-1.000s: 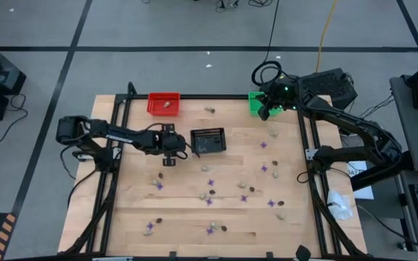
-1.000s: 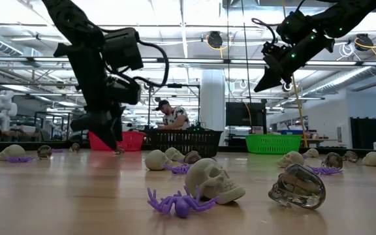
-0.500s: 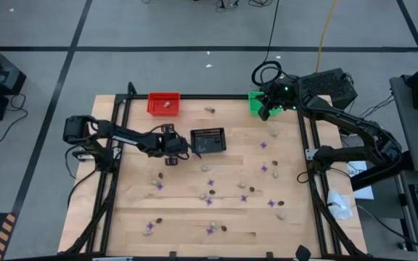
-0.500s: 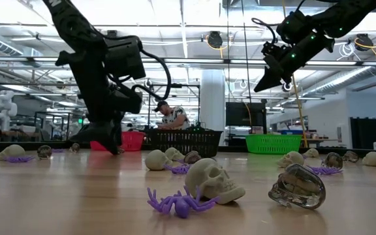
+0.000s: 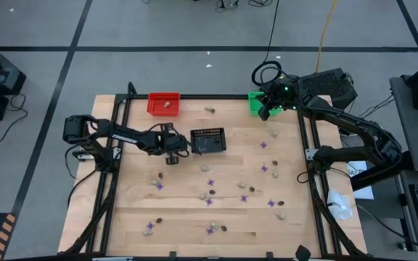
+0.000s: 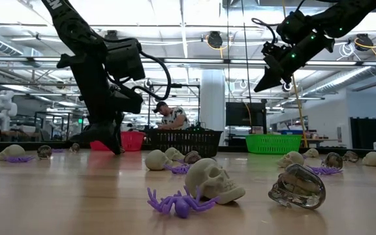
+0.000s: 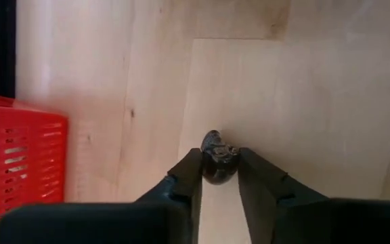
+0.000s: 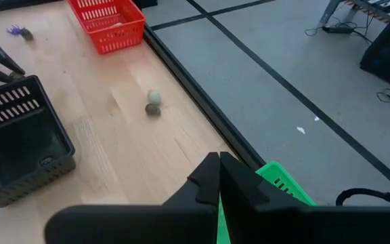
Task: Sort Halloween decoration
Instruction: Put the black skull toy into the black bin
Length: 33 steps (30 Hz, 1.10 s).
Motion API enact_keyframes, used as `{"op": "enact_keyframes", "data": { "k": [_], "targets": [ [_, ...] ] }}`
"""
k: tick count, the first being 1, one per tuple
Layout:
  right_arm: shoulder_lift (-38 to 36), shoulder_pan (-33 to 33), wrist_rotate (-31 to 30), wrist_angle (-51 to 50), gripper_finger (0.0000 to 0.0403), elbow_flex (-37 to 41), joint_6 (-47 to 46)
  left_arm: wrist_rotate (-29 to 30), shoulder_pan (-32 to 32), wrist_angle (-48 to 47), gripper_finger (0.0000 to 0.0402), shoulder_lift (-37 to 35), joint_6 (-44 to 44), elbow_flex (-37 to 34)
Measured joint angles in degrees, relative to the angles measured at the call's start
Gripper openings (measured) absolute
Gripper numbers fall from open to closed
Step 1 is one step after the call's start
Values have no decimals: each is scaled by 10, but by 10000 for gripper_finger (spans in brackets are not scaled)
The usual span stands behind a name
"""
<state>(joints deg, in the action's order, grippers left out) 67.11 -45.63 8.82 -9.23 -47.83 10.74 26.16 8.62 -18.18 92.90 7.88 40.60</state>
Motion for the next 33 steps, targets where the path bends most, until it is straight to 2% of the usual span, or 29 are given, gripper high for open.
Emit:
{"op": "enact_keyframes", "data": {
  "k": [4,17,27,33],
  "targets": [
    [0,0,0,0,0,0,0,5,1,-1,45,0,0,0],
    [0,0,0,0,0,0,2,12,1,-37,38,-6,5,8],
    [0,0,1,0,0,0,5,-59,3,-58,29,-49,1,15],
    [0,0,2,-1,0,0,6,-101,20,-57,0,-95,-3,20]
  ]
}}
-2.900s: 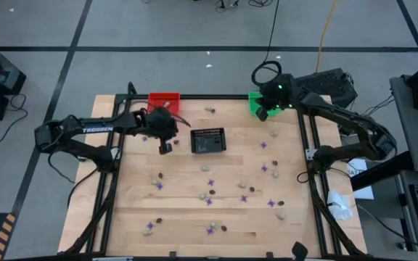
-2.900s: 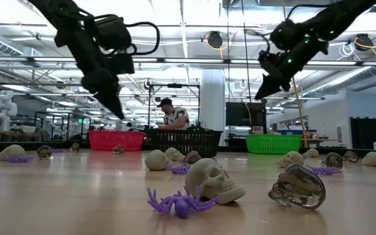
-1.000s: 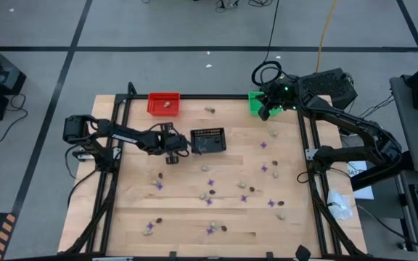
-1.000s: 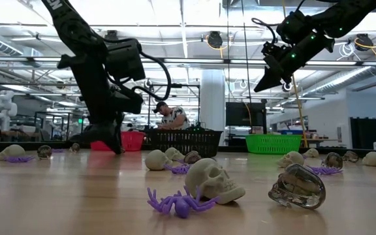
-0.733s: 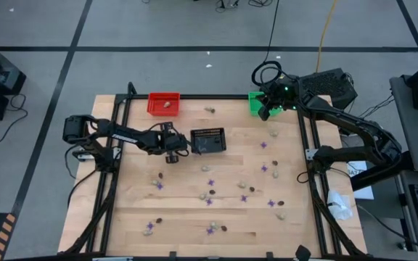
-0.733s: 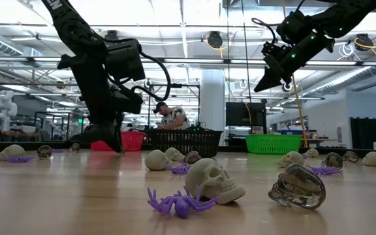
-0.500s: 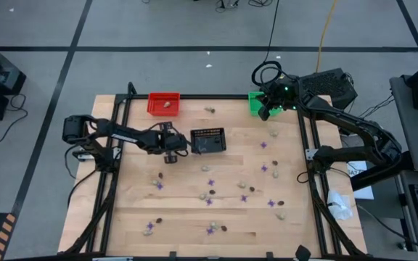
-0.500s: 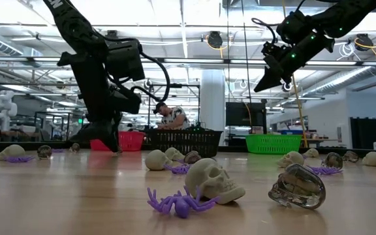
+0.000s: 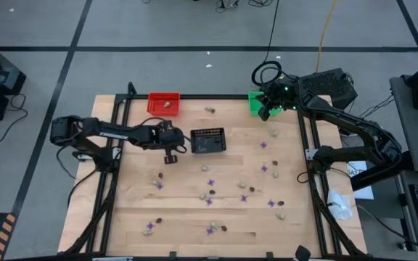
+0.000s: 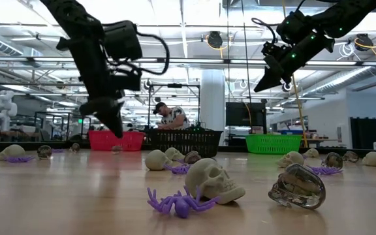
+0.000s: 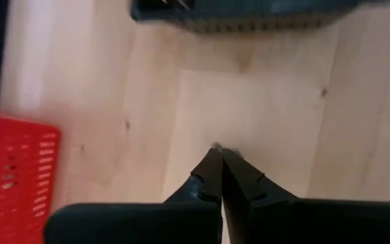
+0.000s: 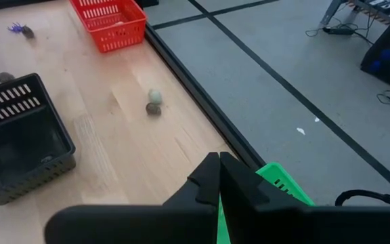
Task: Sort Halloween decoration
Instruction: Put the black skull toy into the black bin
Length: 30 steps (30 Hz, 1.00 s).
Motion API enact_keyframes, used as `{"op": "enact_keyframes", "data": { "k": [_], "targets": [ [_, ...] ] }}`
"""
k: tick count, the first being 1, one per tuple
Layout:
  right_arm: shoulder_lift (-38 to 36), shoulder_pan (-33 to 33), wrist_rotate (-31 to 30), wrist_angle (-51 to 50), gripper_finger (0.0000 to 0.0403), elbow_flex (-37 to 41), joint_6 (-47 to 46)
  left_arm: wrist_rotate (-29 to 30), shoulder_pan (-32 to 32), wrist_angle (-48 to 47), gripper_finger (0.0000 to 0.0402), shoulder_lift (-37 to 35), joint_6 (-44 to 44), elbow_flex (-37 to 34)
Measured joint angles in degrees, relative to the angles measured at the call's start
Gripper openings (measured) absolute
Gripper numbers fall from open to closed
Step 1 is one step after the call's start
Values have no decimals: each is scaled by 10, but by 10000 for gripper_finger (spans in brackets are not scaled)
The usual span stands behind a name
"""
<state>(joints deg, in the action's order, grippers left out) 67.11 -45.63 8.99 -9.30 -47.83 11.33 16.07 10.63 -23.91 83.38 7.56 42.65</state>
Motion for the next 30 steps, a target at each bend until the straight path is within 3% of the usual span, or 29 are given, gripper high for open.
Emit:
{"op": "enact_keyframes", "data": {
  "k": [9,17,24,30],
  "targets": [
    [0,6,0,-4,0,0,3,-72,17,-40,13,-23,-58,7],
    [0,8,0,-5,0,0,3,-55,-1,-33,69,-12,-75,7],
    [0,8,0,-6,0,0,5,-50,4,-15,6,14,-101,-8],
    [0,8,0,-9,0,0,11,-41,16,-9,1,14,-131,-8]
  ]
}}
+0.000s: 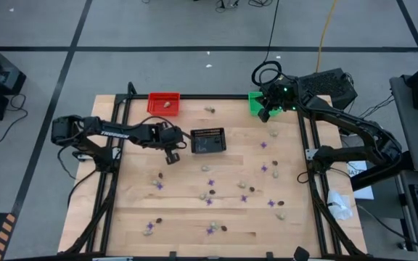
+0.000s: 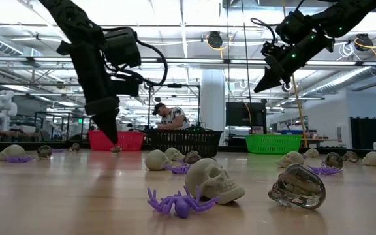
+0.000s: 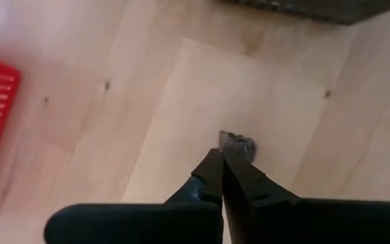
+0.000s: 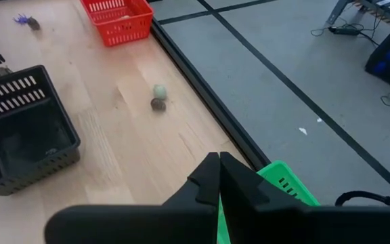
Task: Sort Halloween decoration
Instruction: Put the black skull toy into the black bin
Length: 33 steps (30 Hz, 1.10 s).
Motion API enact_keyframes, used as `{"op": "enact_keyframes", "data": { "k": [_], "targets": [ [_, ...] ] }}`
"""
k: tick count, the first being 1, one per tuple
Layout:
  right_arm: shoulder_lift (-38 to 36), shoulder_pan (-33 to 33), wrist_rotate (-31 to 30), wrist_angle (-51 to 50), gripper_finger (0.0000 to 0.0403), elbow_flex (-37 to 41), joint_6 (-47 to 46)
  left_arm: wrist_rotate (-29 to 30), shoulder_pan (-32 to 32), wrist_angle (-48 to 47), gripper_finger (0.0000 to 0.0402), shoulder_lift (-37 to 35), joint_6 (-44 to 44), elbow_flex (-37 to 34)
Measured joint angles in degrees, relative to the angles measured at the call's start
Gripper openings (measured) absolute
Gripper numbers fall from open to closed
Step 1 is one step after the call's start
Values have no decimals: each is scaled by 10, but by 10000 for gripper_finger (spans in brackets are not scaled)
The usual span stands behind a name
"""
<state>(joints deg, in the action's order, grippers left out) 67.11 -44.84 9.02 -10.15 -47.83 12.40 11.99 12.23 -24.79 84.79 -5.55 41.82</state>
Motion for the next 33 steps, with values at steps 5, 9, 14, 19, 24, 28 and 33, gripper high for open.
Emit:
{"op": "enact_keyframes", "data": {
  "k": [5,9,14,19,24,28,33],
  "targets": [
    [0,0,0,0,0,0,3,-11,6,17,0,0,-1,0],
    [0,0,0,3,0,7,3,-22,12,21,0,2,-1,0],
    [0,0,0,9,0,22,3,-23,18,27,0,17,-1,0],
    [0,0,-1,9,0,25,3,-23,26,36,0,31,1,0],
    [0,0,-2,10,0,25,3,-21,29,34,0,31,3,0],
    [0,0,-2,10,0,25,3,-20,29,25,0,22,4,0],
    [0,0,-2,9,0,25,3,-59,18,14,0,-27,4,0]
  ]
}}
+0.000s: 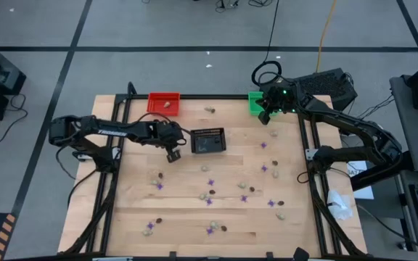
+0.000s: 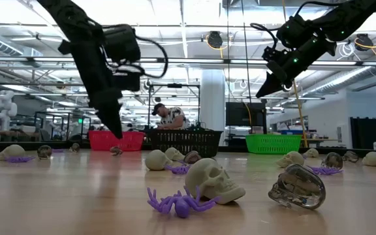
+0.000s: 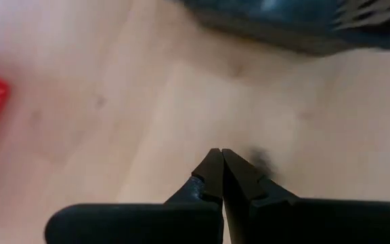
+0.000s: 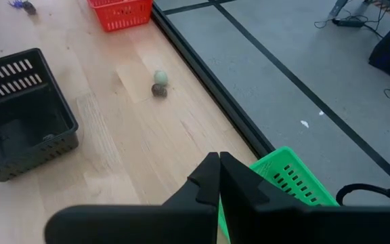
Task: Sort Halloween decoration
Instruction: Put the black skull toy into the black bin
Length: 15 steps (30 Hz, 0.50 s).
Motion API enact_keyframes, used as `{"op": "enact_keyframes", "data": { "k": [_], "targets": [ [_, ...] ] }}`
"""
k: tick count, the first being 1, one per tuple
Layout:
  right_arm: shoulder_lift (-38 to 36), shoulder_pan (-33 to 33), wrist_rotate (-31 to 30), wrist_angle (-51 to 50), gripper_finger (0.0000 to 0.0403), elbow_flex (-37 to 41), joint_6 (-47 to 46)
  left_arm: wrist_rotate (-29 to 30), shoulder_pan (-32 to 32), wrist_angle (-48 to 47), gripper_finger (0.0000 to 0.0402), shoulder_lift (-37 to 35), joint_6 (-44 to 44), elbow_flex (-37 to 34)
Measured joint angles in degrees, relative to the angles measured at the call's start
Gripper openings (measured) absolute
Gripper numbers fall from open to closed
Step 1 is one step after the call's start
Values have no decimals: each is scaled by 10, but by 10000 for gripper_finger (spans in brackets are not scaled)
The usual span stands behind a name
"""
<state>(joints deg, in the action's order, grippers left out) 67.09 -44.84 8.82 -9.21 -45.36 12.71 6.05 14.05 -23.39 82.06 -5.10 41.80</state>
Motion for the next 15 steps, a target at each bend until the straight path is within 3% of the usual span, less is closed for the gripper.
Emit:
{"op": "enact_keyframes", "data": {
  "k": [6,12,15],
  "targets": [
    [0,0,0,0,0,0,0,-61,-18,23,0,-3,9,0],
    [0,0,0,0,0,0,0,-61,-22,22,0,31,10,0],
    [0,0,0,0,0,0,0,-31,-38,24,0,31,25,0]
  ]
}}
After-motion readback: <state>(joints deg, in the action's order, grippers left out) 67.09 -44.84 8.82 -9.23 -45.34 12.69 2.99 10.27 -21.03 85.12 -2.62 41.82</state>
